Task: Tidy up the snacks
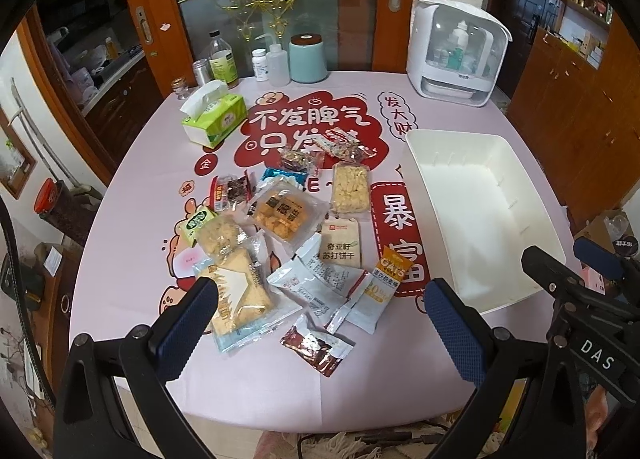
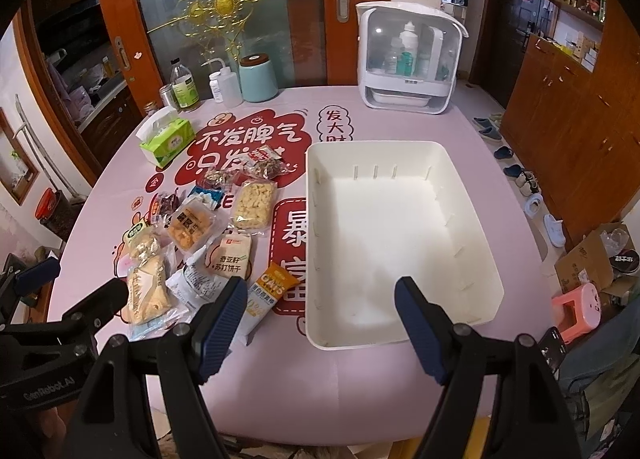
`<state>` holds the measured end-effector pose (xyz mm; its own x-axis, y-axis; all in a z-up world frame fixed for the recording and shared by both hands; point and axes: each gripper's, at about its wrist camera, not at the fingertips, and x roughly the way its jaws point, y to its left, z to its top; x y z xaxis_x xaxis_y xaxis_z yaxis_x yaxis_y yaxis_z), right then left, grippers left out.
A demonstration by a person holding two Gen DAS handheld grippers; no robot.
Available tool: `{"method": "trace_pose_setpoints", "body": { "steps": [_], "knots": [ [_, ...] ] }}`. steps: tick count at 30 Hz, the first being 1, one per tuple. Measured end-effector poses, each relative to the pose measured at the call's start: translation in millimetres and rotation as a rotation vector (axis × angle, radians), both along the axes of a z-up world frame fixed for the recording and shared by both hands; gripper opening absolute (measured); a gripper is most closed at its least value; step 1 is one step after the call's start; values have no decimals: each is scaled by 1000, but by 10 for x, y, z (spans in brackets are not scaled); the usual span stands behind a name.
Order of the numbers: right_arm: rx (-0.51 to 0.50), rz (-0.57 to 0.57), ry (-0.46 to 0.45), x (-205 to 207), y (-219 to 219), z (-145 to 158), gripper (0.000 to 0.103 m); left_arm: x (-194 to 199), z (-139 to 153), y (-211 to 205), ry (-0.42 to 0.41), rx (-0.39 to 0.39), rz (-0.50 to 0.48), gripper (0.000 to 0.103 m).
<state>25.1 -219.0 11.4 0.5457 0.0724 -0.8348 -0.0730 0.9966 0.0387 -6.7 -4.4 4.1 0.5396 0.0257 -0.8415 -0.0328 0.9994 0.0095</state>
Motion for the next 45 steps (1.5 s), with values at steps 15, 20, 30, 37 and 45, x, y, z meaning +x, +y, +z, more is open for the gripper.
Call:
{"method": "trace_pose_setpoints", "body": {
  "steps": [15, 20, 30, 37, 45],
  "knots": [
    [-23, -34, -24, 78, 575, 58, 77, 195, 80, 838, -53, -20, 25, 102],
    [-36, -57, -30, 118, 847, 9, 77, 338, 76, 1319, -82, 12, 13, 102],
    [-43, -42, 22, 112, 1239, -470, 77, 722, -554, 1967, 103, -90, -98, 102],
    [-92, 90, 65, 163, 1568, -974, 77, 848, -1307, 1931, 326, -222, -134, 102],
    [-213, 367, 76, 386, 1940, -1386, 77, 940, -1994, 1846, 491, -265, -61, 102]
  ]
}}
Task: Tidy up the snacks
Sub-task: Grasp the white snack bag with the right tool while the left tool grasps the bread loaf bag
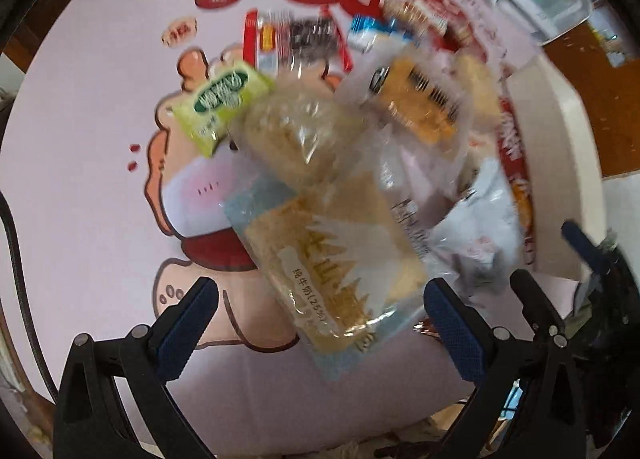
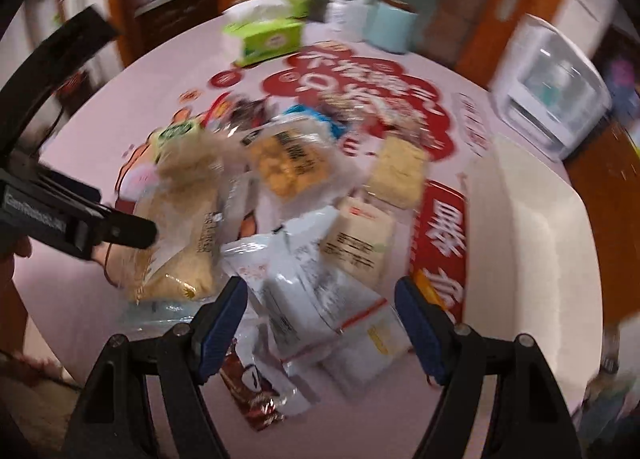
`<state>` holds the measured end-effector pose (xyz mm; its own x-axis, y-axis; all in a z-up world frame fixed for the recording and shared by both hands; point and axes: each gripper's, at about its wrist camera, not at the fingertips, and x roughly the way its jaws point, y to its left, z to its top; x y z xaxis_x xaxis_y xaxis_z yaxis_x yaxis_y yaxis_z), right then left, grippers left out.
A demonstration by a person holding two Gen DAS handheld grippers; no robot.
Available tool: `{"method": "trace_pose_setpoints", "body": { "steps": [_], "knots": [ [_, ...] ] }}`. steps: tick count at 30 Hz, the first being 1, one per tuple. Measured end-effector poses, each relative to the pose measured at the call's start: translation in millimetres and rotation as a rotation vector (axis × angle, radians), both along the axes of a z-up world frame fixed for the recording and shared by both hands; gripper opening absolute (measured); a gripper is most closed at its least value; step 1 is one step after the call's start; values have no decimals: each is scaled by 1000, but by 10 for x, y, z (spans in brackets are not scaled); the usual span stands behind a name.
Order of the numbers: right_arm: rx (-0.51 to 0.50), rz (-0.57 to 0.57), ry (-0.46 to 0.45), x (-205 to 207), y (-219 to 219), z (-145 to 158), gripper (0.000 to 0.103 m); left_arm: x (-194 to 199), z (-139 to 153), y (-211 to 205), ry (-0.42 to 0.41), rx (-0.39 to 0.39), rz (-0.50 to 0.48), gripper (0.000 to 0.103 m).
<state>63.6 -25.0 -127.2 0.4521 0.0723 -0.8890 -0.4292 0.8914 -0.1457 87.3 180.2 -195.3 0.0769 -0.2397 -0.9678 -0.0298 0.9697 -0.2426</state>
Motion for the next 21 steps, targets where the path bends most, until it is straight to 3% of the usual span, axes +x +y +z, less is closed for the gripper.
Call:
{"method": "trace_pose_setpoints", "body": {
  "steps": [4, 7, 8, 10, 14, 21],
  "knots": [
    [-58, 86, 41, 96, 103, -196, 77, -13, -133, -87, 55, -44, 12, 102],
    [-52, 123, 75, 118, 131, -283, 76, -9, -186, -124, 74, -19, 44, 102],
    [-56, 140, 83, 111, 142, -315, 73, -7, -206, -132, 85, -27, 60, 102],
    [-68, 168, 104, 100, 158, -393, 52, 12, -236, -154, 101, -52, 87, 102],
    [-40, 180, 118, 114, 148, -439, 52, 61, -294, -223, 103, -23, 141, 102],
    [3, 205, 131, 132, 79, -428, 52, 172, -282, -446, 89, 60, 123, 102]
  ]
}}
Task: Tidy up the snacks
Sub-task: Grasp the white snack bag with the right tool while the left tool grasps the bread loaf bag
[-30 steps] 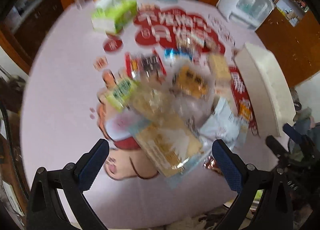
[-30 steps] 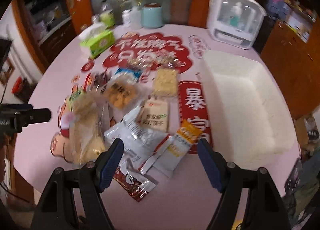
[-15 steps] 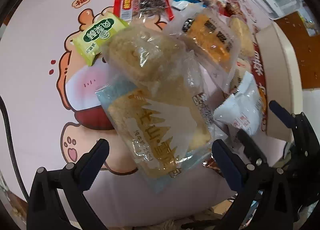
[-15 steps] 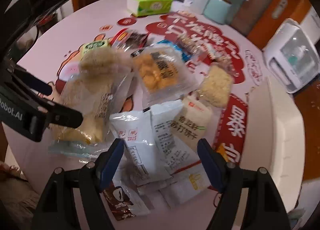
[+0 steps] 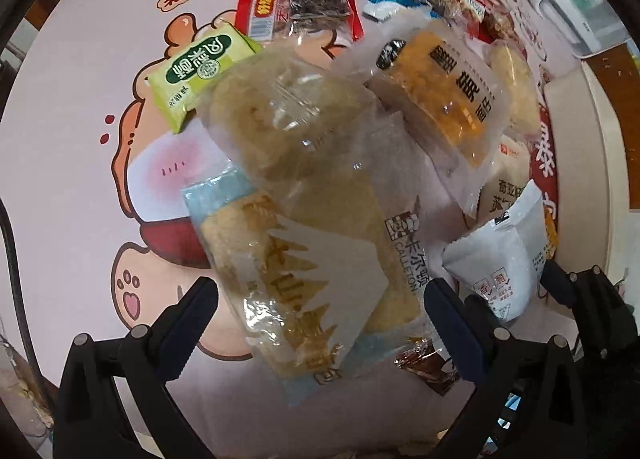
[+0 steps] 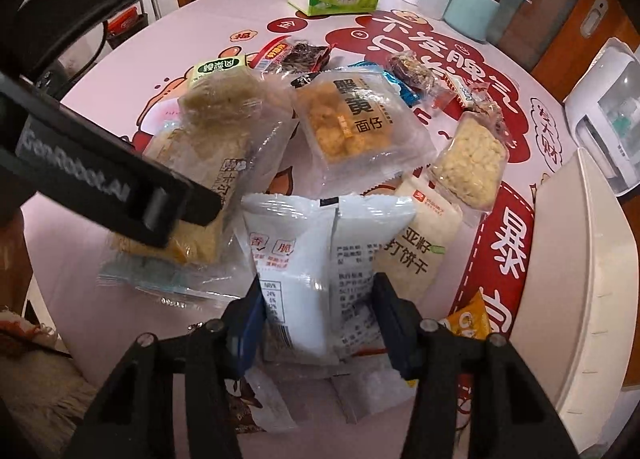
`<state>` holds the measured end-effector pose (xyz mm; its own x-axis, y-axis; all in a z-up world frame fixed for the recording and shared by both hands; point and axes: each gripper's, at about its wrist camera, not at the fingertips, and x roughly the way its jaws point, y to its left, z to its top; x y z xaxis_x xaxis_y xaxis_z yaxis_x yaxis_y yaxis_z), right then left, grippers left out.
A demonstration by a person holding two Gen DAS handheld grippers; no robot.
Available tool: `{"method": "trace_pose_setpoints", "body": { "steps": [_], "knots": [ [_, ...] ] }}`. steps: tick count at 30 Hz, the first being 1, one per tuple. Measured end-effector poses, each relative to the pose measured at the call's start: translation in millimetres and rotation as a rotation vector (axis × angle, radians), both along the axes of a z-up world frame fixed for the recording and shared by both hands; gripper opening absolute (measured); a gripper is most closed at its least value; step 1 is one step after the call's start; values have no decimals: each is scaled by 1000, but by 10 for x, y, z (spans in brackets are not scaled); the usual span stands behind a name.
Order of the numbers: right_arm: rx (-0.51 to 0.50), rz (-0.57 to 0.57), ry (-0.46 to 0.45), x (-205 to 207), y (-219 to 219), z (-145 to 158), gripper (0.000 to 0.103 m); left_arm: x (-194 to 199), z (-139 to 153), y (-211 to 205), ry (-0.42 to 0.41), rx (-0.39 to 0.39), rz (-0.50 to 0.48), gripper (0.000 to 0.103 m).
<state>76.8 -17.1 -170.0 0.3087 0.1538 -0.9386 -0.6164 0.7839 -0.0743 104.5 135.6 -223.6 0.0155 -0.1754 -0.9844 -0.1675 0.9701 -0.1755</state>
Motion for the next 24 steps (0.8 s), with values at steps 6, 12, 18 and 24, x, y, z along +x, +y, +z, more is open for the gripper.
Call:
{"method": "trace_pose_setpoints", "body": {
  "steps": [6, 12, 18, 24],
  "knots": [
    [36, 11, 6, -12, -33, -3, 52, 40, -64, -118, -13, 27, 51, 102],
    [48, 22, 7, -34, -34, -2, 51, 10, -231, -106, 15, 35, 91, 103],
    [73, 1, 27, 2, -49, -12, 48, 52, -338, -141, 28, 36, 124, 103],
    [77, -19, 28, 29, -76, 13, 41, 40, -327, -151, 21, 37, 116, 103]
  ]
}}
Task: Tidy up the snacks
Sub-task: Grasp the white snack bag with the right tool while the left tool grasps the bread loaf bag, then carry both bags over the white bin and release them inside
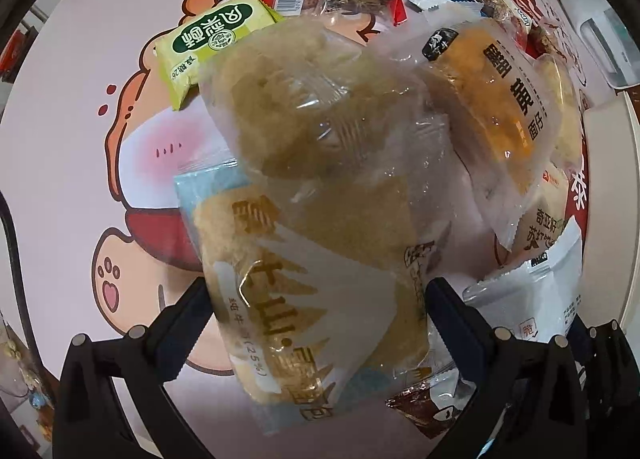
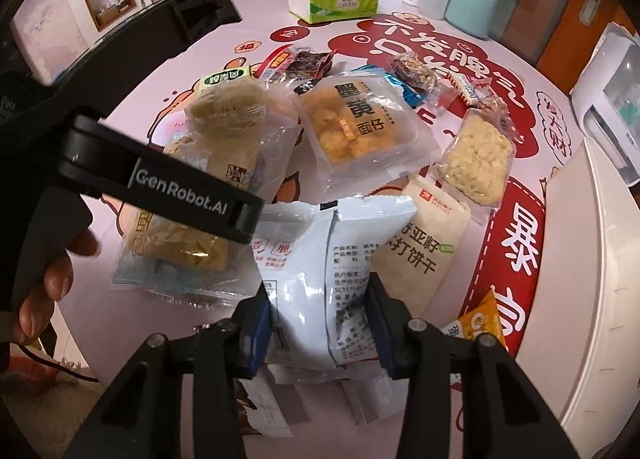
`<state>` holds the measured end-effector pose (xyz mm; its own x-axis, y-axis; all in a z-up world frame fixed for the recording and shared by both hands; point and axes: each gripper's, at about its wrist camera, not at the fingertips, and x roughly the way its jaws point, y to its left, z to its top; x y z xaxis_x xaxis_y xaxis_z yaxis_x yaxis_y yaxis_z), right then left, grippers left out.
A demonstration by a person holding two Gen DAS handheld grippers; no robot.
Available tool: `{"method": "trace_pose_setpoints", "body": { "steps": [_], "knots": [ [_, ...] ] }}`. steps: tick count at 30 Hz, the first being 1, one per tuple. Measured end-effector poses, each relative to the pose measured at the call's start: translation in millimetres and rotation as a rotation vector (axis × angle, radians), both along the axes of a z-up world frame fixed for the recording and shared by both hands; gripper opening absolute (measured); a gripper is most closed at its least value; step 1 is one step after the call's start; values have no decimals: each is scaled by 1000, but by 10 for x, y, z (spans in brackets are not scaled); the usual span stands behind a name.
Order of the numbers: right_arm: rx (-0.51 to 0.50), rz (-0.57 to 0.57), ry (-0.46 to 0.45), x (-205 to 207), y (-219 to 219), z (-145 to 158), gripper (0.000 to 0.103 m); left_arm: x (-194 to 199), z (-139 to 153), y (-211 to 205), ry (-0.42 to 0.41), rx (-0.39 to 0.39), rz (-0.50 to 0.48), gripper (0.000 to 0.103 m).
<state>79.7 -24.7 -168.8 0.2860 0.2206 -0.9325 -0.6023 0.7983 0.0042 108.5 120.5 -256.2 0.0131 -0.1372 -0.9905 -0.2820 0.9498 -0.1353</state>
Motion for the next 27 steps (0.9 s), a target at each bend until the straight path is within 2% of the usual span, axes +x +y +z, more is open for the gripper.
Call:
{"method": "trace_pose_setpoints", "body": {
  "steps": [2, 6, 12, 16, 21, 27],
  "knots": [
    [18, -22, 13, 29, -46, 21, 38, 8, 17, 12, -6, -3, -2, 102],
    [94, -56, 46, 52, -151, 116, 37, -92, 113, 122, -35, -4, -18, 94],
    [113, -56, -7, -46, -202, 311, 36, -195, 219, 108, -64, 18, -29, 88],
    [135, -73, -34, -76, -290, 433, 36, -299, 400, 37, -93, 25, -45, 88],
    [167, -116, -65, -83, -449, 611, 36, -378, 888, -75, -188, 26, -74, 87],
    [236, -174, -143, -107, -711, 987, 36, -406, 1746, -309, -377, 33, -136, 87]
  ]
}}
